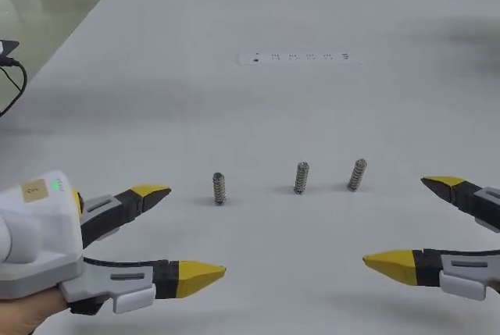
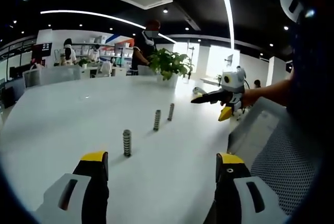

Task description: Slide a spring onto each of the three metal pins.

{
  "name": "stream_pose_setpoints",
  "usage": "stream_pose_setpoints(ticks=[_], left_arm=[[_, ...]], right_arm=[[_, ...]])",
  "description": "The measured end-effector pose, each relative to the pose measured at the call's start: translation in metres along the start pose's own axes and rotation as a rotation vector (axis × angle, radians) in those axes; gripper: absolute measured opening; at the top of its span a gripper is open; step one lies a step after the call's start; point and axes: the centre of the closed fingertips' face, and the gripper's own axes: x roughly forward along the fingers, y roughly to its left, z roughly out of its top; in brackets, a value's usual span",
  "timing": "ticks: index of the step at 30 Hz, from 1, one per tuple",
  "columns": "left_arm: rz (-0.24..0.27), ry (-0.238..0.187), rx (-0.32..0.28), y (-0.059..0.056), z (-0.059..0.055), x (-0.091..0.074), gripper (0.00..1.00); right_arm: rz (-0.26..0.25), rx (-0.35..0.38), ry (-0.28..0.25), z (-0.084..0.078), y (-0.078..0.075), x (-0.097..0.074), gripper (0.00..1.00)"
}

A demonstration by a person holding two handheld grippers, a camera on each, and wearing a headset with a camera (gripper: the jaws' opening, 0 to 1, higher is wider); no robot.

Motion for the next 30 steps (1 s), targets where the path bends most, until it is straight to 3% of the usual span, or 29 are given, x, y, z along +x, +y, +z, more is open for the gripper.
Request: stream_pose_setpoints(ticks=[8, 30], left_arm=[[0.016, 0.000, -0.007, 0.007, -0.004, 0.001, 0.88], [0.008, 0.017, -0.055, 0.009, -0.010, 0.008, 0.97]], right_arm=[[-0.002, 0.004, 0.002, -0.001, -0.002, 0.005, 0.99], [-0.003, 0.012, 0.001, 0.003, -0.005, 0.009, 0.99]])
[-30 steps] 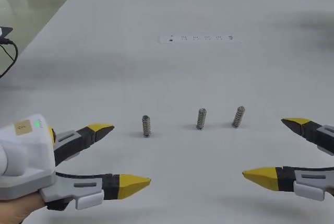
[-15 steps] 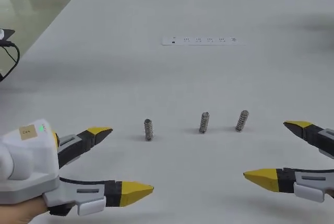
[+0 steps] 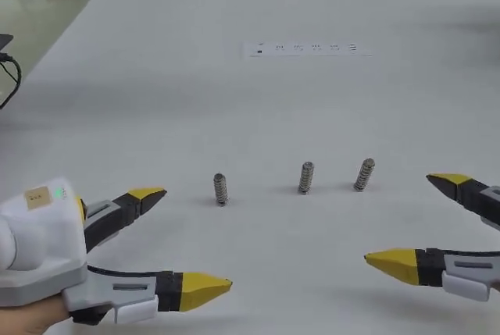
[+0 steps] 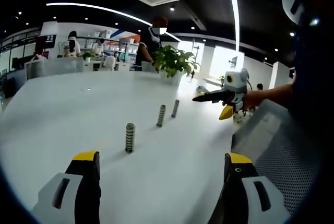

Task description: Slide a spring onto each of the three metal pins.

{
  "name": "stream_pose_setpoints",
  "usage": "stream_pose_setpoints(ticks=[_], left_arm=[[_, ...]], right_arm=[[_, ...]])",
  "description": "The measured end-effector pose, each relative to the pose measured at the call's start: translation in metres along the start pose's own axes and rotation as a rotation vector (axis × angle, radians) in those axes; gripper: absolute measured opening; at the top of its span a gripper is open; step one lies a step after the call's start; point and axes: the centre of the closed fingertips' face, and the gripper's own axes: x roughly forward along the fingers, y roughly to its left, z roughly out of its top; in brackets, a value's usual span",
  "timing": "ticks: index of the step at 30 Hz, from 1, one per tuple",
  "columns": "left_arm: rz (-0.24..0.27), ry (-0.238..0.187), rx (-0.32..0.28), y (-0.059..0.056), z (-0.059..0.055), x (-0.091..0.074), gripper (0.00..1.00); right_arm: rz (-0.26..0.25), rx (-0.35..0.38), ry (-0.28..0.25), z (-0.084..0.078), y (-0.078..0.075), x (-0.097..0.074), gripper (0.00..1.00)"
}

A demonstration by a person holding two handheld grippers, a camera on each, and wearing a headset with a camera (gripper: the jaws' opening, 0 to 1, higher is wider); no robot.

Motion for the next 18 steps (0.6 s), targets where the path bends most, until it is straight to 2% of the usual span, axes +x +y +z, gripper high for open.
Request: stream_pose_setpoints(ticks=[10, 18], left_arm=[[-0.002, 0.010, -0.002, -0.001, -0.001, 0.001, 0.97], [0.005, 0.005, -0.003, -0.003, 0.001, -0.001, 0.97]], right_arm=[[-0.010, -0.007, 0.006, 0.001, -0.011, -0.006, 0.99], [-0.004, -0.014, 0.016, -0.001, -0.009, -0.007, 0.99]])
